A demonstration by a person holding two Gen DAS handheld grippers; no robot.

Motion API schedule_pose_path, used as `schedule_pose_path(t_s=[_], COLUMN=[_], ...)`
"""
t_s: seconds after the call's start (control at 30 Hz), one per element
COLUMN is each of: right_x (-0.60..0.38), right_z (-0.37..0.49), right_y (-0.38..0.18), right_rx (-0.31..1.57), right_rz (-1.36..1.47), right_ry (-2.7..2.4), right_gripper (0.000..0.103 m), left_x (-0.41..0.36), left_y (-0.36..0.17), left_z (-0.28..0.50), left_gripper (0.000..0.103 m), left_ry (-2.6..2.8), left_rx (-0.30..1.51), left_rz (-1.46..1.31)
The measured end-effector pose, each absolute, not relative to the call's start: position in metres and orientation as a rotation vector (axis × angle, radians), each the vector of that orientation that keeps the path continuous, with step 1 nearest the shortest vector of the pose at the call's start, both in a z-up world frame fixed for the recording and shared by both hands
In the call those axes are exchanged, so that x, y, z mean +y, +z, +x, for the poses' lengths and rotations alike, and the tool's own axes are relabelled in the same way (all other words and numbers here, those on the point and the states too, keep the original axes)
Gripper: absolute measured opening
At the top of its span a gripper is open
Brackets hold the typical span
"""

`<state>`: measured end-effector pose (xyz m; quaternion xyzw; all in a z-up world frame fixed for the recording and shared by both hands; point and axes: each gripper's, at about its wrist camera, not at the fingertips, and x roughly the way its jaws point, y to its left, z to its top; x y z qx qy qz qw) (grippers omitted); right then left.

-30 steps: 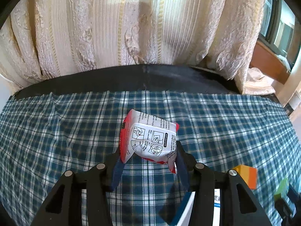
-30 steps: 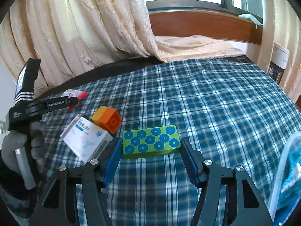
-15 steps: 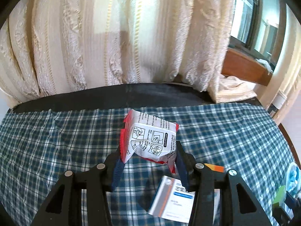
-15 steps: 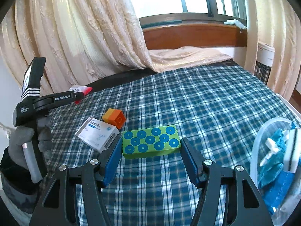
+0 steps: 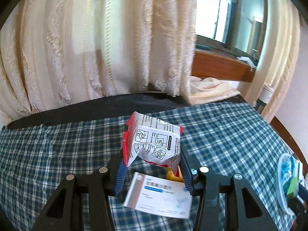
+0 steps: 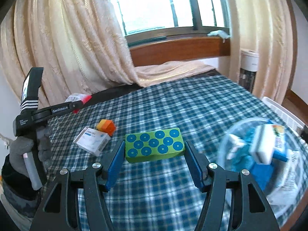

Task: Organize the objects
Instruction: 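Carry the green sponge and red-white packet over the clear bowl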

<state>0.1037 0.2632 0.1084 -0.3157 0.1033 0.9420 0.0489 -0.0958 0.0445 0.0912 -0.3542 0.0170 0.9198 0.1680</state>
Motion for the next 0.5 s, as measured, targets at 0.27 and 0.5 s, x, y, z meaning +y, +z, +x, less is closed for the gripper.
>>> schedule_pose_path(t_s=[0.27,0.5], right_x=[0.303,0.34], right_z=[0.147,0.177], right_y=[0.115,0.109], right_rx=[0.329,0.379], right_rz=[-0.903,-0.894], right_ry=[2.756,2.66], right_gripper=[0.063,0.063], left_x=[0.065,0.08], left_y=[0.102,0.106], left_z=[-0.068,-0.048], left_gripper=[0.052,0.052], left_ry=[2.556,2.509], left_rx=[0.1,0.13], left_rz=[-0.923,-0.887])
